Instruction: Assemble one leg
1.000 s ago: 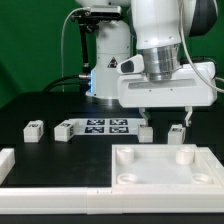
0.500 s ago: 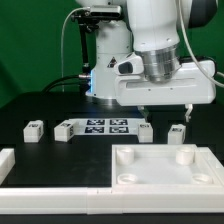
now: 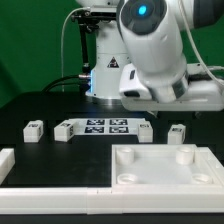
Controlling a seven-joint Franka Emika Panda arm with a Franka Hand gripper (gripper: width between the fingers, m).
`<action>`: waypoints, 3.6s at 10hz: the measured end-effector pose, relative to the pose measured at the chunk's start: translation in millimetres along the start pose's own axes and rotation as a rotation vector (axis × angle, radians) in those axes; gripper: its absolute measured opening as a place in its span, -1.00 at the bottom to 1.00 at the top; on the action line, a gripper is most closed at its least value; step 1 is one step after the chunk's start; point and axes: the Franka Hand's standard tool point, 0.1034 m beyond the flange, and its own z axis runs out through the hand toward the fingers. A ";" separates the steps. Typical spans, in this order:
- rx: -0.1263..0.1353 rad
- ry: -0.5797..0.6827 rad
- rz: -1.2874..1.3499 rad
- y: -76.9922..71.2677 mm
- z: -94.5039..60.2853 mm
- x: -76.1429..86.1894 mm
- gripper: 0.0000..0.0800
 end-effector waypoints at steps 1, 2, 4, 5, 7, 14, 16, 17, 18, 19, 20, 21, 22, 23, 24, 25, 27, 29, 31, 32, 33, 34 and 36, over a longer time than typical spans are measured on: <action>-0.001 0.003 0.011 0.5 8.2 6.4 0.62; -0.006 0.016 0.016 -0.2 13.2 7.2 0.62; -0.012 0.019 0.014 -0.8 22.3 9.2 0.62; -0.012 0.016 0.016 0.4 27.2 11.6 0.62; -0.012 0.024 0.018 2.9 32.1 13.5 0.62; -0.012 0.023 0.016 3.0 32.4 13.4 -0.29; -0.012 0.023 0.016 3.0 32.5 13.4 -0.29; -0.012 0.023 0.016 3.0 32.5 13.4 -0.29; -0.012 0.017 0.010 3.7 30.6 11.7 -0.29; -0.012 0.008 0.005 5.3 21.5 5.6 -0.28; -0.015 -0.004 -0.004 3.5 7.6 -6.4 -0.28; -0.020 -0.023 -0.013 0.2 -6.7 -19.3 -0.28; -0.021 -0.029 -0.023 -4.7 -23.3 -28.3 -0.28; -0.020 0.000 -0.038 -11.7 -33.7 -30.8 -0.28; -0.022 -0.004 -0.040 -10.9 -30.7 -31.4 -0.28; -0.021 0.005 -0.037 -10.9 -29.9 -29.1 -0.28; -0.009 0.200 -0.051 -15.1 -34.8 -22.9 -0.28; -0.022 0.343 -0.160 -5.3 -57.0 -11.9 -0.28; -0.030 0.510 -0.223 -8.8 -91.2 2.8 -0.28; -0.025 0.672 -0.254 -21.5 -115.8 12.4 -0.28; -0.019 0.785 -0.260 -19.5 -111.0 12.2 -0.28; -0.027 0.823 -0.263 -13.9 -101.1 9.6 -0.28; -0.013 1.056 -0.304 -19.9 -111.1 12.9 -0.28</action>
Offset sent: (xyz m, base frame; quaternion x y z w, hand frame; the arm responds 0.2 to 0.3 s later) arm -0.0067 0.0035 -0.0160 -0.0128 0.0218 0.0072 0.9997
